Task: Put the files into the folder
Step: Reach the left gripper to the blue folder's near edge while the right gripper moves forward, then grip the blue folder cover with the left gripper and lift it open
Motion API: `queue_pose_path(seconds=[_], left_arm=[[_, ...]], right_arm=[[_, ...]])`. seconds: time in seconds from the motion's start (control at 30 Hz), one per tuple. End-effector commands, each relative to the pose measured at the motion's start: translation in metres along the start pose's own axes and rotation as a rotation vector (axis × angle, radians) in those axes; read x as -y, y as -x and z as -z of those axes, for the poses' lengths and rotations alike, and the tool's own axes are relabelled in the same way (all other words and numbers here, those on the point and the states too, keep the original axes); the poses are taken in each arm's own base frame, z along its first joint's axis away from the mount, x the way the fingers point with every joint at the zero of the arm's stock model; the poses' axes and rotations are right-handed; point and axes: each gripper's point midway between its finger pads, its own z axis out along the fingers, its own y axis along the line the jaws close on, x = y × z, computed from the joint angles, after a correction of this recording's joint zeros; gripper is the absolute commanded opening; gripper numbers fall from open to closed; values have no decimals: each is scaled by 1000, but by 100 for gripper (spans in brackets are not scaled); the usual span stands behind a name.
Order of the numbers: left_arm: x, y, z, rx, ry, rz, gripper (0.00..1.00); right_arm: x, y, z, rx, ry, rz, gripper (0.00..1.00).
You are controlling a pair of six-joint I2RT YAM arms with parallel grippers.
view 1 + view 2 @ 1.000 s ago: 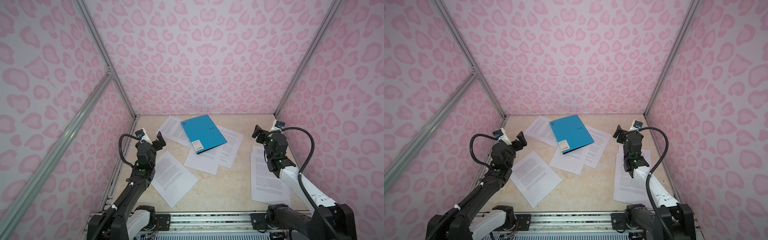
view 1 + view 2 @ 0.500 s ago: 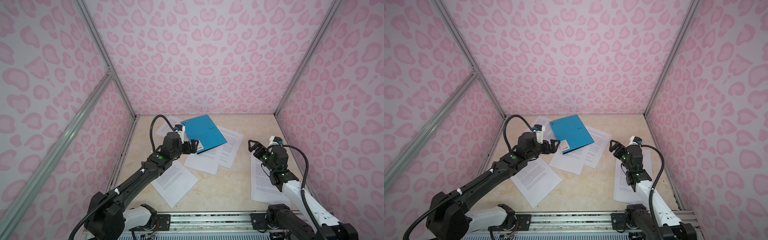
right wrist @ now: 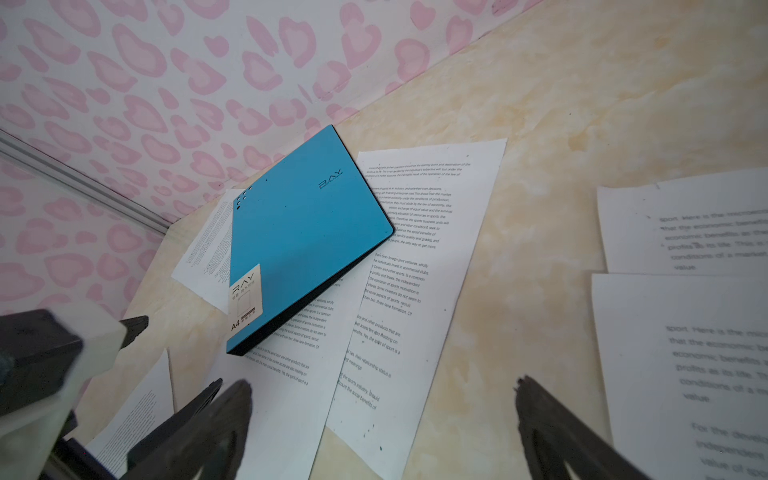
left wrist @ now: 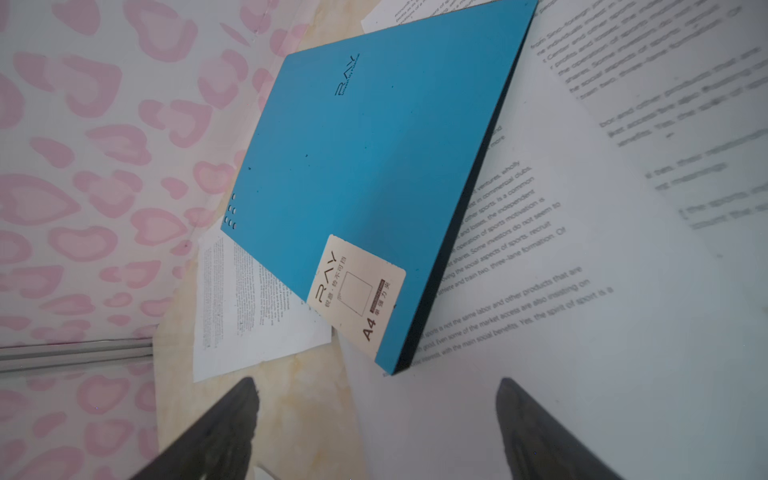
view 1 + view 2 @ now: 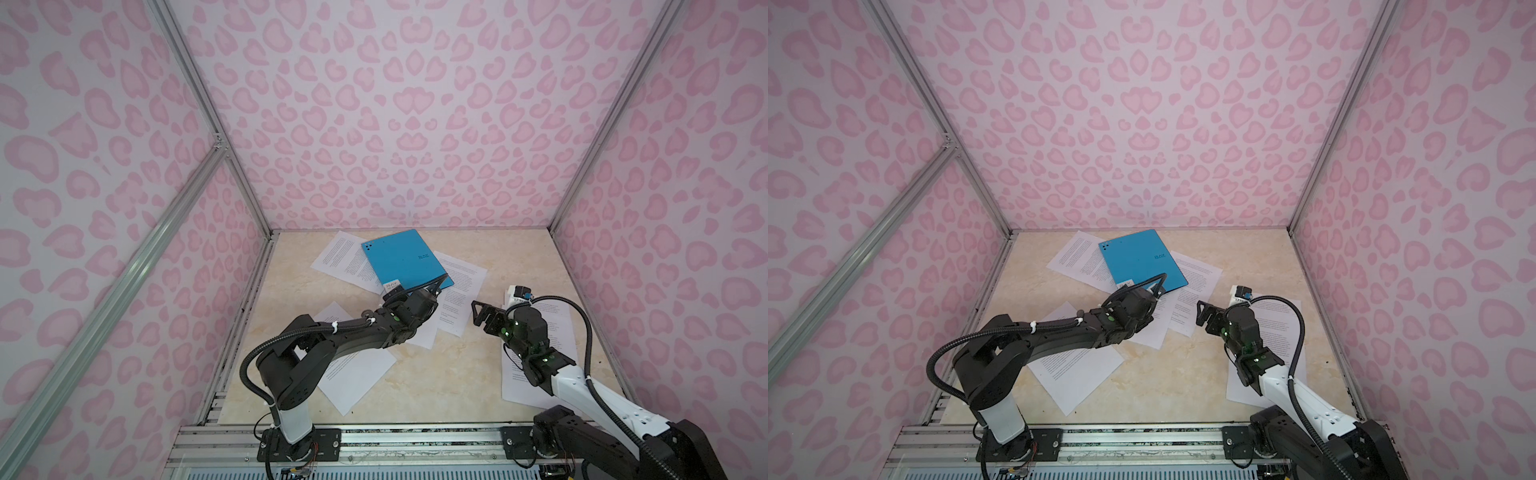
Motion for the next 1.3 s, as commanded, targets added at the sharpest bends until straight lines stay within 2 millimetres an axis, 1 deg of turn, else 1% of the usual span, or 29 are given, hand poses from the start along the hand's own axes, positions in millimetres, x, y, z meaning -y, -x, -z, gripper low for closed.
queue_pose_path(seconds=[0.0, 0.07, 0.1, 0.17, 0.23, 0.33, 0.4, 0.53, 0.87, 1.17, 1.27], left_arm=[[-19, 14, -8, 50, 114, -82, 90], [-12, 13, -12, 55, 83, -106, 90], [-10, 17, -13, 80, 78, -104, 90], [-2, 14, -19, 76, 63, -138, 90], [1, 9, -26, 60, 80, -170, 89], [10, 7, -33, 64, 62, -183, 90], [13, 4, -38, 61, 66, -183, 90], [7, 3, -50, 37, 135, -182, 89], [-4, 5, -58, 40, 236, -206, 89], [-15, 9, -65, 30, 341, -237, 85], [-16, 9, -69, 25, 360, -256, 83]], right_arm=[[-4, 8, 1, 38, 18, 3, 98], [-4, 10, 1, 40, 23, -1, 98], [-3, 11, 2, 41, 19, -3, 98], [0, 13, 3, 48, 12, -14, 98], [1, 14, 4, 54, 16, -22, 98], [0, 15, 4, 54, 21, -27, 98], [0, 15, 4, 52, 21, -27, 98], [0, 15, 4, 50, 23, -32, 98], [1, 15, 3, 45, 22, -40, 98], [1, 12, 0, 31, 27, -41, 98], [1, 12, -1, 27, 28, -42, 98]])
